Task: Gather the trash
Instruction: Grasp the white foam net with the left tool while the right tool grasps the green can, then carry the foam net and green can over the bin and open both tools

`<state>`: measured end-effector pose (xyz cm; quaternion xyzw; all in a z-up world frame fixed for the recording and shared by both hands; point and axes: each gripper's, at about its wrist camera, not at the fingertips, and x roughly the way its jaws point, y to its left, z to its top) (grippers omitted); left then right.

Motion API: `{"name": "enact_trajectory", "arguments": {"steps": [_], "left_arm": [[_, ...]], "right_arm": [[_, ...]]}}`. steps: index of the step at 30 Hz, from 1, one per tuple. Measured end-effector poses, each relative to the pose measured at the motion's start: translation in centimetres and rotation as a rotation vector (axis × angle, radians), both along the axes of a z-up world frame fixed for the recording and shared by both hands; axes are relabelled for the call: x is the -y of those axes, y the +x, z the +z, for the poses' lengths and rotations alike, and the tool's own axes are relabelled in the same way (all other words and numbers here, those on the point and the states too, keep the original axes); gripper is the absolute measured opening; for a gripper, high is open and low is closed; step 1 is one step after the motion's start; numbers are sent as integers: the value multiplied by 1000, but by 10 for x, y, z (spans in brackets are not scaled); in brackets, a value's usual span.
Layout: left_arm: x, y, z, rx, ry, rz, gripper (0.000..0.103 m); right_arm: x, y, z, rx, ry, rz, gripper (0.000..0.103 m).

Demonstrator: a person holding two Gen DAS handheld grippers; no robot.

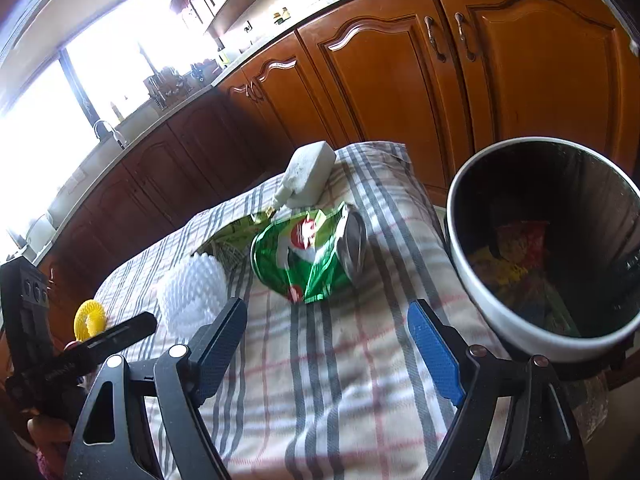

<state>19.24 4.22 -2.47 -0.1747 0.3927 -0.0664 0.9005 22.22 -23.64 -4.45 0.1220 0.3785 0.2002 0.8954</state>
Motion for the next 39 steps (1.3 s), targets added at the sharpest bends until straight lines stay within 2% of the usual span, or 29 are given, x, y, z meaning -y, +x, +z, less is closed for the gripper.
{"name": "enact_trajectory", "arguments": {"steps": [5,7,9,10,11,12,13,14,17,25,33,39], "left_arm": [[-4,21,-9,-29,-5,15,74],[-4,29,-18,-57,-5,9,70],[0,33,-24,-72,-2,-11,46],[5,35,-26,-79,10,-27,41],[7,35,-27,-79,17,-36,34],[10,34,-27,-74,21,-47,26],[13,32,-26,-67,24,-61,24],[15,30,-25,-60,27,-73,22],[22,22,-18,-33,18,-102,19],[48,5,4,24,16,-170,19],[82,0,16,50,27,-244,19],[108,-2,21,58,39,-289,19]], "right_arm": [[-3,21,1,5,12,-9,84],[-5,29,-1,2,13,-6,84],[-8,38,-4,-5,0,-5,80],[-9,42,-7,-6,-12,-11,74],[-10,45,-9,-8,-23,-17,58],[-11,48,-12,-19,-33,-17,38],[-12,51,-16,-38,-32,-9,28],[-13,53,-19,-50,-24,-2,25],[-14,46,-16,-19,-37,2,20],[5,17,6,49,-32,-17,20],[45,-12,26,88,-17,-77,20],[75,-26,29,88,-16,-124,20]]}}
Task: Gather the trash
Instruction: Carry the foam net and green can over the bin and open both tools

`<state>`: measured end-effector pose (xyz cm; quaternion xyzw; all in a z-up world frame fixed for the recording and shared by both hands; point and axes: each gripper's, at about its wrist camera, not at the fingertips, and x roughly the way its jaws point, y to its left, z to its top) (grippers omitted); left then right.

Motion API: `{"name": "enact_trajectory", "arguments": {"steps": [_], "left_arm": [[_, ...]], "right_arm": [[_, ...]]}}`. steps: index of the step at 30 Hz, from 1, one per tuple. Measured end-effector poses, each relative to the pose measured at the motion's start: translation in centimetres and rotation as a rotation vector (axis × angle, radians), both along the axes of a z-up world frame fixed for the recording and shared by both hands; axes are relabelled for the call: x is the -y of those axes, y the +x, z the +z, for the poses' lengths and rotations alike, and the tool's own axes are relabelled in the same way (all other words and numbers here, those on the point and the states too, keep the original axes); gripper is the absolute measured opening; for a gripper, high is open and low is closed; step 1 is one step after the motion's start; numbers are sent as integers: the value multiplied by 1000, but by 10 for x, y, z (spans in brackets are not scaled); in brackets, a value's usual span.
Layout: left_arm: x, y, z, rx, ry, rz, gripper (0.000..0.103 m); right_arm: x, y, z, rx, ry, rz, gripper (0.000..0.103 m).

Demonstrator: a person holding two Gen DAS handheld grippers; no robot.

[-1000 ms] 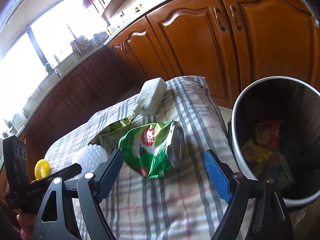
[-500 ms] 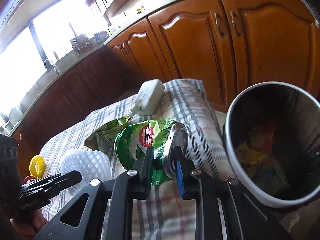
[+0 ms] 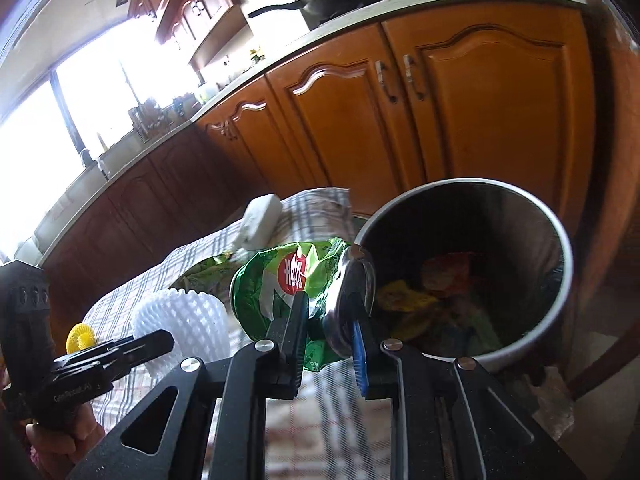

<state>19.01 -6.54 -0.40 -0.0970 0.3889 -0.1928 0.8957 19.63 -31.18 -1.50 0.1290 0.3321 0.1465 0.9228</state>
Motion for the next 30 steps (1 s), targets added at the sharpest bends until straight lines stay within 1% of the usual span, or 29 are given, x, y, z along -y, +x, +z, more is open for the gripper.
{"name": "enact_trajectory", "arguments": {"steps": [15,30], "left_arm": [[53,4,6,13,41,-82,19],[89,23,8,16,64,-118,19]], "right_arm": [[49,-18,5,21,17,-87,20],[75,-7,9,34,2,-133,19]]}}
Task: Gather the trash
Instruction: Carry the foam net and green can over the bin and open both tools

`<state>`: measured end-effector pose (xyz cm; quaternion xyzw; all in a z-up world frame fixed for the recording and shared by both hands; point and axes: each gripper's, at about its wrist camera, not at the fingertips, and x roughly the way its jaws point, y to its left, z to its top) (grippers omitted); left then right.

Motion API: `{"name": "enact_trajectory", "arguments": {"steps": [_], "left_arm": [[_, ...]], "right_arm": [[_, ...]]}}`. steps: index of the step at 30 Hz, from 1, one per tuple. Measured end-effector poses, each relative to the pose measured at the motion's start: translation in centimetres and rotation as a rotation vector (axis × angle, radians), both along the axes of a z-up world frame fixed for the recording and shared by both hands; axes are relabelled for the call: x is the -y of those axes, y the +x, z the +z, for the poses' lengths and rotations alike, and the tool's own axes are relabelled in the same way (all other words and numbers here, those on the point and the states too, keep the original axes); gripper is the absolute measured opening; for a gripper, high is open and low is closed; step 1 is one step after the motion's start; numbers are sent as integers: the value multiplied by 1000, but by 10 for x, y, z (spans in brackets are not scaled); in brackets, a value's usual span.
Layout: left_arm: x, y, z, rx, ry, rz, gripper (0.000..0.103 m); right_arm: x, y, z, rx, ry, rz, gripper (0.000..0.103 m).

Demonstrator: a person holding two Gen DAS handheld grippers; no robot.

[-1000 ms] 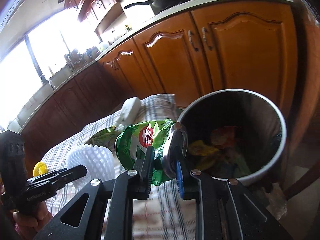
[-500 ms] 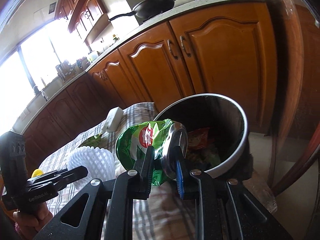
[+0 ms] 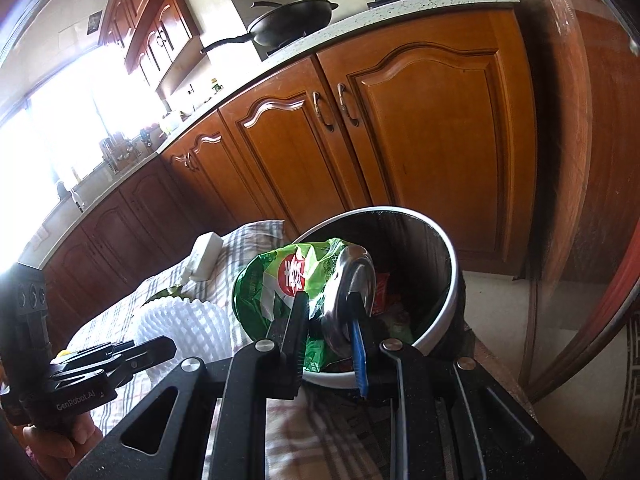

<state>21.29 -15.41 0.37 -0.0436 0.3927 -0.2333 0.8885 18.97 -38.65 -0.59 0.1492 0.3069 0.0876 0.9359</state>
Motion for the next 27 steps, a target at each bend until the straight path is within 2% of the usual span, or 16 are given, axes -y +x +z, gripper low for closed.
{"name": "enact_trajectory", "arguments": {"steps": [15,27], "left_arm": [[24,30,4,3,29,-14,19],[53,52,-4,-19,64,-41,20]], "right_arm": [[17,19,-7,-21,-32,-26,19],[26,43,-16,-60,-78,-24,19]]}}
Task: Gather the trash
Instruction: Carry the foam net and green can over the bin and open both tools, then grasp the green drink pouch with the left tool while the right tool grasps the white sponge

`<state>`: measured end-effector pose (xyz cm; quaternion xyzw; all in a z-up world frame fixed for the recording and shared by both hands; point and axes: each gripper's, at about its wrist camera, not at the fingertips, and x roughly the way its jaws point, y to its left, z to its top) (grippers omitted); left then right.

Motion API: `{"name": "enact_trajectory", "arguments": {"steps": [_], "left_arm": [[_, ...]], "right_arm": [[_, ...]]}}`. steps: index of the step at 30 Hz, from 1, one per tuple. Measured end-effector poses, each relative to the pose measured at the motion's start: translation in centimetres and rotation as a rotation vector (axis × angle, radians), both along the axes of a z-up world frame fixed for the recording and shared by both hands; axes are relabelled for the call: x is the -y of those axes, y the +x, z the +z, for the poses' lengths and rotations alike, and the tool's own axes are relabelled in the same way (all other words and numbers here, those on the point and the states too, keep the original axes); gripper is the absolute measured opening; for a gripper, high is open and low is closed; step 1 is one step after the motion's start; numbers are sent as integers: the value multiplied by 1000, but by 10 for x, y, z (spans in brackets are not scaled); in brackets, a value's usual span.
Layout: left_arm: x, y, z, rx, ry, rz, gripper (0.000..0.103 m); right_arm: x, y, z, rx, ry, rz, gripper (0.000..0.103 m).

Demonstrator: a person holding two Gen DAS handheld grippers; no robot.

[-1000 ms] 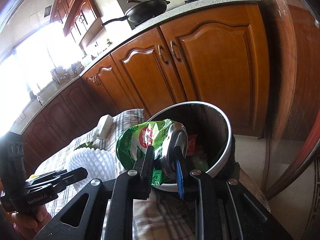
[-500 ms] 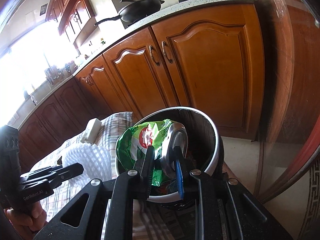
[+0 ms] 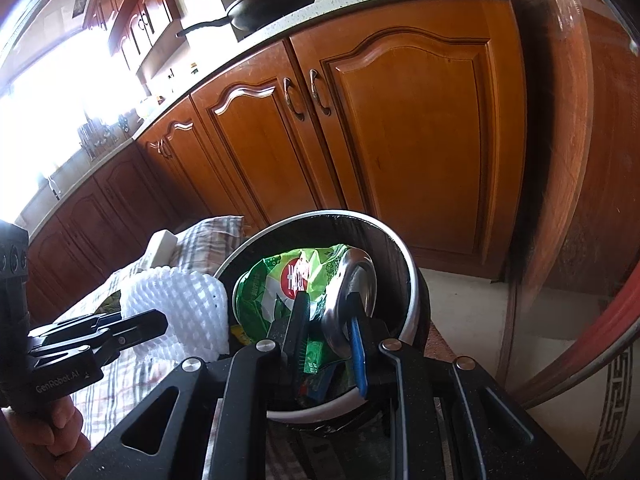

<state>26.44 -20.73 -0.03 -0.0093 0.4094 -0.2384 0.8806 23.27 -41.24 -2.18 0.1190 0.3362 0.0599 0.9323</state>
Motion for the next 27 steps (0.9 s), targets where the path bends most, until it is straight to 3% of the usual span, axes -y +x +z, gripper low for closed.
{"name": "enact_trajectory", "arguments": {"steps": [5,9,13,20,27], "left_arm": [[10,9,-4,-19,20,-3,27],[12,10,-6,-23,30,4,50],[8,8,-8,-31,23,11,55],[-12,-8,-5,-19,-20,36,64],[-52,-30,-5,-8,-49,103,64]], "right_arm": [[1,11,-2,-16,-16,3,19],[6,19,-5,-34,9,4,29],[11,16,-6,-30,40,-7,34],[8,2,-1,3,82,-4,55],[-12,-15,12,44,111,38,72]]}}
